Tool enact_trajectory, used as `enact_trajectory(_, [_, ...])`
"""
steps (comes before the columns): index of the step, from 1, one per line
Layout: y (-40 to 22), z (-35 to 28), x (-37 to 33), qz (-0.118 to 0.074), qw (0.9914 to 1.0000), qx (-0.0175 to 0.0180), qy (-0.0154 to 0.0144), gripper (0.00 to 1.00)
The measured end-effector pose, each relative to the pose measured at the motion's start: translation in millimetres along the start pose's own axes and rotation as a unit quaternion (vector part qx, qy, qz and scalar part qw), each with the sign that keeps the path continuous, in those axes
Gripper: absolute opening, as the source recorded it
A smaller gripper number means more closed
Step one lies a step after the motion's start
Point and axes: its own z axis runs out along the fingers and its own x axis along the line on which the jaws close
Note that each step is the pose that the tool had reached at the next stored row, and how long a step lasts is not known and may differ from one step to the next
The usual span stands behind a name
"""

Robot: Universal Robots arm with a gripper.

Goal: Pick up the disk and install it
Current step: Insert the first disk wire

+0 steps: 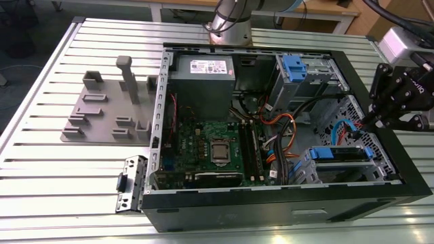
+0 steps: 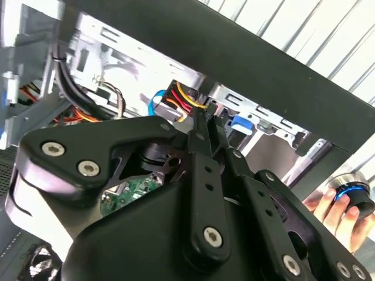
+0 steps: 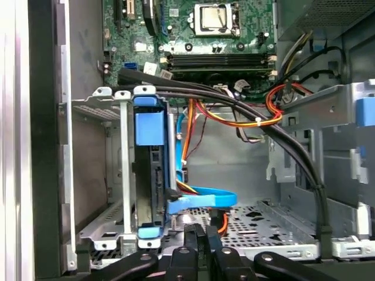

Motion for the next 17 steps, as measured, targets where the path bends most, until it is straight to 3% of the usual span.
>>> enact_trajectory(4, [1.5, 5.5, 5.6, 0.0, 1.0, -0.0003, 0.0, 0.18])
enact_trajectory(7, [9.4, 6.1, 7.1, 0.0, 1.0, -0.0003, 0.0, 0.18])
enact_trajectory(13, [13.8, 7.3, 21.5, 0.0, 1.0, -0.0002, 0.0, 0.18])
enact_trajectory(17, [16.5, 9.4, 24.7, 0.0, 1.0, -0.0002, -0.0001, 0.18])
